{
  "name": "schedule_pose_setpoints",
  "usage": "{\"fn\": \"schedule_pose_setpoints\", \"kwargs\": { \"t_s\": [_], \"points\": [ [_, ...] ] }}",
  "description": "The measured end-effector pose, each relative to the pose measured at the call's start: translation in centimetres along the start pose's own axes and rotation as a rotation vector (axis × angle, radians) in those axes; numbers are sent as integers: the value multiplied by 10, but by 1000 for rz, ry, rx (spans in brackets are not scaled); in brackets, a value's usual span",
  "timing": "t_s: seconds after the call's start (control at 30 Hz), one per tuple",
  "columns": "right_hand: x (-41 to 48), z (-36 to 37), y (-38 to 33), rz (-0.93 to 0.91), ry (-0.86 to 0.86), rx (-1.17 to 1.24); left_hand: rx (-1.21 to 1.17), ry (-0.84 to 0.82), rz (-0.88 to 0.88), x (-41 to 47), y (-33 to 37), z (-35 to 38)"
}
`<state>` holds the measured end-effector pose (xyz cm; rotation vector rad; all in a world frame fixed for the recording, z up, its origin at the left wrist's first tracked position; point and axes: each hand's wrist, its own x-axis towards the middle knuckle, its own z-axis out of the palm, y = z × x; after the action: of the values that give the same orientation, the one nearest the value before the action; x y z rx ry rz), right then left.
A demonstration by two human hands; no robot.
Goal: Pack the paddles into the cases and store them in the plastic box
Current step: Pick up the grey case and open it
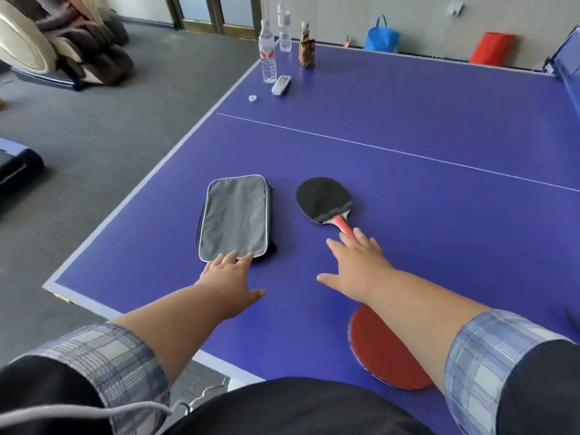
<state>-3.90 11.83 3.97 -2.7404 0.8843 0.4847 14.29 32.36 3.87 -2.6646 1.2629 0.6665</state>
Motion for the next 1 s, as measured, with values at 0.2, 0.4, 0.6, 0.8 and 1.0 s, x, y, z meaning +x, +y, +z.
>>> {"fn": "schedule_pose_setpoints", "kwargs": {
  "t_s": [0.2, 0.4, 0.6, 0.8, 1.0],
  "points": [
    [69, 5, -98, 15, -53, -18, 74, -21, 71, 59, -98, -15],
    [116, 9, -150, 50, -153, 65, -31, -111, -11, 102, -142, -11],
    [146, 18, -169, 219, -204, 458, -104, -187, 23, 131, -143, -6],
    [150, 29, -172, 294, -142, 615, -133, -172, 65, 134, -143, 0],
    [116, 37, -162, 332, -116, 655, -131, -149, 131, 112, -123, 11]
  ]
}}
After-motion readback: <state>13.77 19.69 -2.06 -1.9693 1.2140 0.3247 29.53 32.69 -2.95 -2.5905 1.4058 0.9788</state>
